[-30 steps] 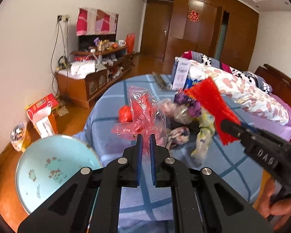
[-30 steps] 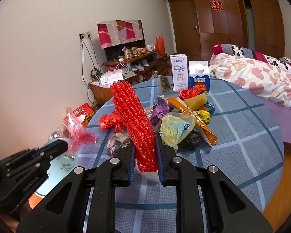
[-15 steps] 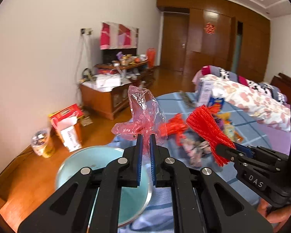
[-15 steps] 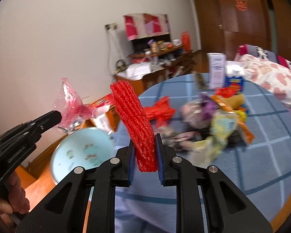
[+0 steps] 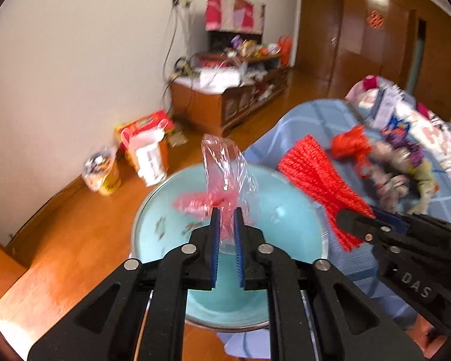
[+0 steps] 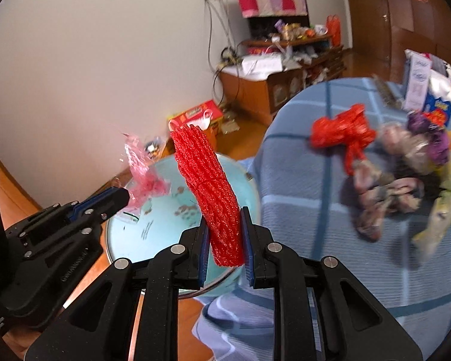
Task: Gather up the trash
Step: 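Carry both items over the light-blue bowl and open both tools to drop them, then grasp the yellow-green plastic bag with the right tool while the left tool grasps the patterned cloth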
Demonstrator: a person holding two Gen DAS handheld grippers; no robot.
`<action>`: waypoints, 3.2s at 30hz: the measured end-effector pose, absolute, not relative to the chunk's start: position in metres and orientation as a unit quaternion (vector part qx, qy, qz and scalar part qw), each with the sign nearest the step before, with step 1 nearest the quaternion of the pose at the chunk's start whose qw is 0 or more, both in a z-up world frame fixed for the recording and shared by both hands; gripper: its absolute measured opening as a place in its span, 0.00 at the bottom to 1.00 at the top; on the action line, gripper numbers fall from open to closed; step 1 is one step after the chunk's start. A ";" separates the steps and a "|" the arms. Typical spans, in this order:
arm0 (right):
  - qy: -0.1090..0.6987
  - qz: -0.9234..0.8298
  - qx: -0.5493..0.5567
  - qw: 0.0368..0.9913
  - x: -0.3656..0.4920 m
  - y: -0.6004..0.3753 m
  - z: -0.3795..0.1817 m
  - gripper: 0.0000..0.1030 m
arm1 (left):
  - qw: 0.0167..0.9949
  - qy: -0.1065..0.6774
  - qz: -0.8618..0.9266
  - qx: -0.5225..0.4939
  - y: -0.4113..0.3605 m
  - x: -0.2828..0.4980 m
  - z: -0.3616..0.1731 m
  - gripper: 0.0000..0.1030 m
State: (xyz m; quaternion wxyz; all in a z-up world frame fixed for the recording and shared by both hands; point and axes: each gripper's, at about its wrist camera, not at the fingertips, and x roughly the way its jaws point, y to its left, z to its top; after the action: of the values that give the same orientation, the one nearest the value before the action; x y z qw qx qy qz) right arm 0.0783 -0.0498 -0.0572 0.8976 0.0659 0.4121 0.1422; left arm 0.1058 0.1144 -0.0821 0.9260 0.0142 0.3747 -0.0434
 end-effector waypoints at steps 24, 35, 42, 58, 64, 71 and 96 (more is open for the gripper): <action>0.366 0.068 0.110 0.922 0.046 -0.121 -0.048 0.49 | 0.933 0.358 0.021 0.038 0.101 0.099 -0.070 0.85; 0.344 -0.038 0.173 0.922 0.009 -0.216 -0.050 0.49 | 0.933 0.352 -0.056 0.051 0.040 0.086 -0.069 0.85; 0.341 -0.067 0.190 0.918 -0.002 -0.241 -0.054 0.49 | 0.928 0.355 -0.095 0.057 0.009 0.082 -0.071 0.85; 0.356 -0.071 0.250 0.898 0.057 -0.267 -0.060 0.49 | 0.923 0.346 -0.141 0.091 -0.060 0.122 -0.075 0.85; 0.383 -0.039 0.266 0.884 0.074 -0.264 -0.077 0.36 | 0.919 0.357 -0.143 0.091 -0.069 0.133 -0.084 0.85; 0.372 -0.018 0.263 0.890 0.067 -0.267 -0.069 0.19 | 0.914 0.365 -0.154 0.084 -0.079 0.144 -0.090 0.85; 0.324 -0.083 0.222 0.916 0.012 -0.290 -0.040 0.19 | 0.898 0.379 -0.213 0.071 -0.122 0.155 -0.103 0.14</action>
State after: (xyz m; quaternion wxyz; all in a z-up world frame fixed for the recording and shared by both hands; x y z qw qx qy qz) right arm 0.0123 -0.2905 -0.0405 0.9158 0.2222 0.3241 -0.0831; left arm 0.1552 -0.1217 -0.1034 0.8975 0.0714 0.3792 -0.2135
